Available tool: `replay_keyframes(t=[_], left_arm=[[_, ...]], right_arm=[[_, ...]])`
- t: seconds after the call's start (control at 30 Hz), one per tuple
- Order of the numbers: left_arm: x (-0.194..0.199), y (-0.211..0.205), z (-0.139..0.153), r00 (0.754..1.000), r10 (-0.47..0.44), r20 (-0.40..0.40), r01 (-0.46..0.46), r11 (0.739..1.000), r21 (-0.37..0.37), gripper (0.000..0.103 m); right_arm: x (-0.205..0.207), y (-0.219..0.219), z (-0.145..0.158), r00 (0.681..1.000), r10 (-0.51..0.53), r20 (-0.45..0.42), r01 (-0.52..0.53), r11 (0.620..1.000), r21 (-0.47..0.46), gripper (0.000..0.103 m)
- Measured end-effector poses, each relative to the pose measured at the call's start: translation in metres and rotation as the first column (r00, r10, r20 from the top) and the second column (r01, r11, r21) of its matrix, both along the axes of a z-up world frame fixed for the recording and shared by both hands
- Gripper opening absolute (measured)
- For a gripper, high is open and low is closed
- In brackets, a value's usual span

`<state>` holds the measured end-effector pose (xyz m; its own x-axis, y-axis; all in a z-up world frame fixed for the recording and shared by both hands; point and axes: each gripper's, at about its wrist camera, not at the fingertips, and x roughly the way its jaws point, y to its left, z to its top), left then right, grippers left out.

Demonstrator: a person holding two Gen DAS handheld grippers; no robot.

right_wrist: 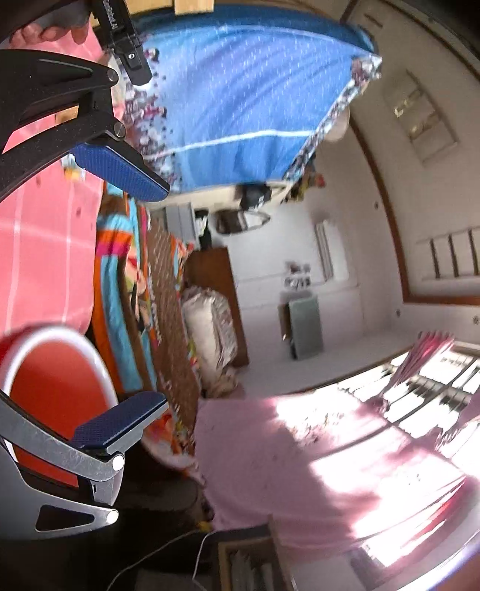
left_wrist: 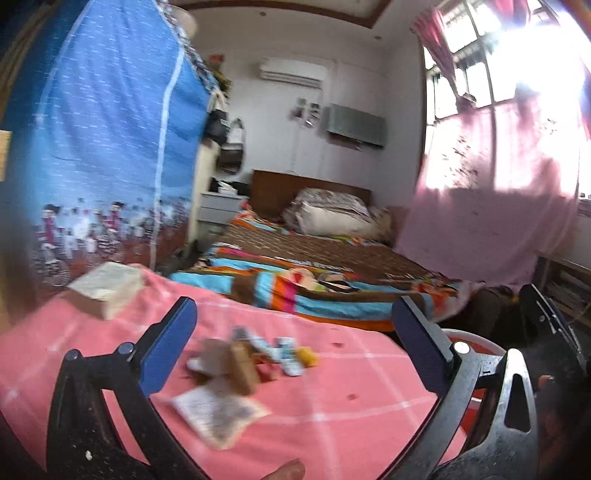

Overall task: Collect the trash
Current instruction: 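Move both open tools back over the remaining trash on the bedspread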

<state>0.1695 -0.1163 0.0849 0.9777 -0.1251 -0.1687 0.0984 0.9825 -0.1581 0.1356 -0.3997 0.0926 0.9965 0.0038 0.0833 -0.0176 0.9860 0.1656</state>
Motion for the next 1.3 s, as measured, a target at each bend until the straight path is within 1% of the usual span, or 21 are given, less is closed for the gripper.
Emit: replay_keyframes(t=[0.1,0.3,0.47,0.6,0.8,0.9,0.97,1.03,1.17,1.23,1.3], left_arm=[[-0.013,0.022,-0.002,0.998,0.054,0.011,-0.054,0.999,0.006,0.103],[-0.032,0.057,-0.013,0.993,0.118,0.012,-0.118,0.993,0.019,0.103],[-0.041,0.074,-0.026,0.989,0.149,0.003,-0.149,0.988,0.04,0.103],[-0.04,0.082,-0.034,0.989,0.146,-0.026,-0.144,0.988,0.058,0.103],[-0.032,0.081,-0.042,0.992,0.094,-0.089,-0.089,0.994,0.058,0.103],[-0.025,0.081,-0.045,0.99,0.065,-0.125,-0.057,0.996,0.061,0.103],[-0.019,0.076,-0.047,0.986,0.038,-0.162,-0.027,0.997,0.071,0.103],[-0.012,0.073,-0.05,0.979,0.007,-0.201,0.01,0.997,0.079,0.103],[0.008,0.064,-0.058,0.951,-0.064,-0.303,0.095,0.991,0.09,0.102],[0.018,0.059,-0.062,0.93,-0.092,-0.355,0.133,0.987,0.093,0.1],[0.029,0.054,-0.068,0.904,-0.119,-0.41,0.171,0.981,0.091,0.097]], right_arm=[[-0.004,0.021,0.002,0.999,0.04,0.015,-0.04,0.999,-0.032,0.103],[-0.004,0.053,0.001,0.993,0.115,0.028,-0.113,0.991,-0.077,0.103],[-0.004,0.079,-0.003,0.982,0.184,0.032,-0.179,0.976,-0.124,0.103],[0.0,0.096,-0.008,0.973,0.229,0.014,-0.224,0.961,-0.165,0.103],[0.011,0.119,-0.019,0.965,0.259,-0.052,-0.264,0.938,-0.226,0.103],[0.019,0.125,-0.025,0.964,0.245,-0.104,-0.264,0.931,-0.251,0.103],[0.025,0.126,-0.027,0.963,0.232,-0.139,-0.261,0.931,-0.256,0.103],[0.032,0.122,-0.028,0.956,0.232,-0.177,-0.27,0.934,-0.235,0.103],[0.043,0.116,-0.032,0.94,0.227,-0.253,-0.28,0.939,-0.2,0.103],[0.051,0.115,-0.035,0.927,0.225,-0.301,-0.289,0.939,-0.188,0.103],[0.058,0.114,-0.038,0.909,0.235,-0.344,-0.307,0.937,-0.17,0.102]])
